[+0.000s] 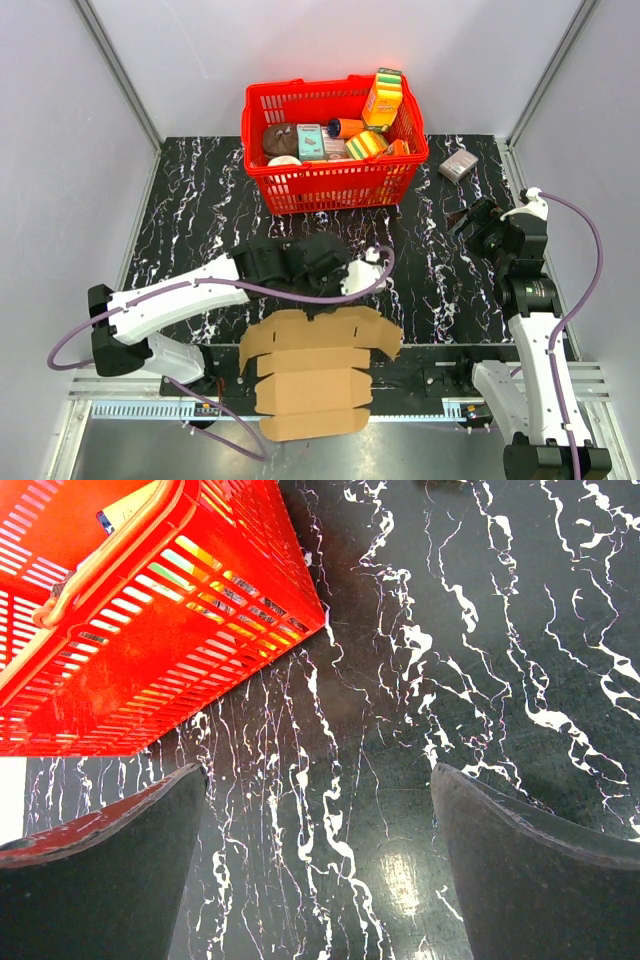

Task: Fold the paper box

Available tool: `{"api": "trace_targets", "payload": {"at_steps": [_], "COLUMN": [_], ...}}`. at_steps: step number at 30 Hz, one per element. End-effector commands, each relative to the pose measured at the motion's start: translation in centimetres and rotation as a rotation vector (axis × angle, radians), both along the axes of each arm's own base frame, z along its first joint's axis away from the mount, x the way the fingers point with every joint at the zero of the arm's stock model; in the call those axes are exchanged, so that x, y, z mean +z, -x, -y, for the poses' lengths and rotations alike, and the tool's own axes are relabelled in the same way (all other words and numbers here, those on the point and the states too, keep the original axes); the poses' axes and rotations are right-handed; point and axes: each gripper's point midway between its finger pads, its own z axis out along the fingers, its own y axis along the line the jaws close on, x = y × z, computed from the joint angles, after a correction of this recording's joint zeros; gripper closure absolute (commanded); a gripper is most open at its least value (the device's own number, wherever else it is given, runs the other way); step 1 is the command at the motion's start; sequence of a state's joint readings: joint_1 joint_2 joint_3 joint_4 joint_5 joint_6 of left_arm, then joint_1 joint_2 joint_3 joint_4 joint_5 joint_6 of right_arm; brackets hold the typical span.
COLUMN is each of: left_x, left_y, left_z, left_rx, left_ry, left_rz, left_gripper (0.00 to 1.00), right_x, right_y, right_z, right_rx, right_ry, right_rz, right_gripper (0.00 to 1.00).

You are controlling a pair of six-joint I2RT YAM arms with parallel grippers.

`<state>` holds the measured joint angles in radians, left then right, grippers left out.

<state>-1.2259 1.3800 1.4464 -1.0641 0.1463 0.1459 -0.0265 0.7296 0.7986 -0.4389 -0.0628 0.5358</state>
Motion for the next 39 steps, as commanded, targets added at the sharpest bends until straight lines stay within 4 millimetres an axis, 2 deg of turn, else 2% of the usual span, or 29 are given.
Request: {"api": "trace_targets", "payload": {"at_steps": [1,4,10,16,23,27,29,33,39], "left_x": [2.9,3.1,3.1,0.8,-1.4,-3.0,-2.8,-2.3,-1.6], "left_y": [-4.2,-5.7,-7.5,-9.5,-10.3,-11.2,-11.7,-12.9,-13.2], "left_z": [1.7,1.9,3.0,3.7,5.2,5.5,5.5,5.2,4.8], "left_rx": [0.05,0.065,0.044,0.024,-0.035,-0.044,-0.031,0.01,0.038], "left_ry": [0.157,0.198,0.346,0.32,0.28,0.211,0.192,0.182,0.205], "left_rz": [0.133,0.182,0.19,0.155,0.116,0.116,0.127,0.176,0.193], "left_gripper": [1.0,1.0,1.0,1.0,0.99,0.88,0.83,0.66,0.61], "right_x": [1.5,1.3,1.3,1.4,1.1,1.4,1.6,1.6,1.8], "right_y": [-0.5,-0.6,-0.8,-1.0,-1.4,-1.6,-1.6,-1.7,-1.8], "right_z": [0.2,0.1,0.0,0.2,0.4,0.6,0.6,0.3,-2.0], "right_rx": [-0.008,-0.004,0.001,0.002,0.002,0.0,0.001,0.023,0.186], "right_ry": [0.005,0.002,0.007,0.027,0.046,0.059,0.065,0.072,0.087], "right_rz": [0.055,0.052,0.052,0.05,0.038,0.044,0.048,0.05,0.095], "right_gripper": [0.0,0.0,0.0,0.0,0.0,0.0,0.0,0.0,0.0]}}
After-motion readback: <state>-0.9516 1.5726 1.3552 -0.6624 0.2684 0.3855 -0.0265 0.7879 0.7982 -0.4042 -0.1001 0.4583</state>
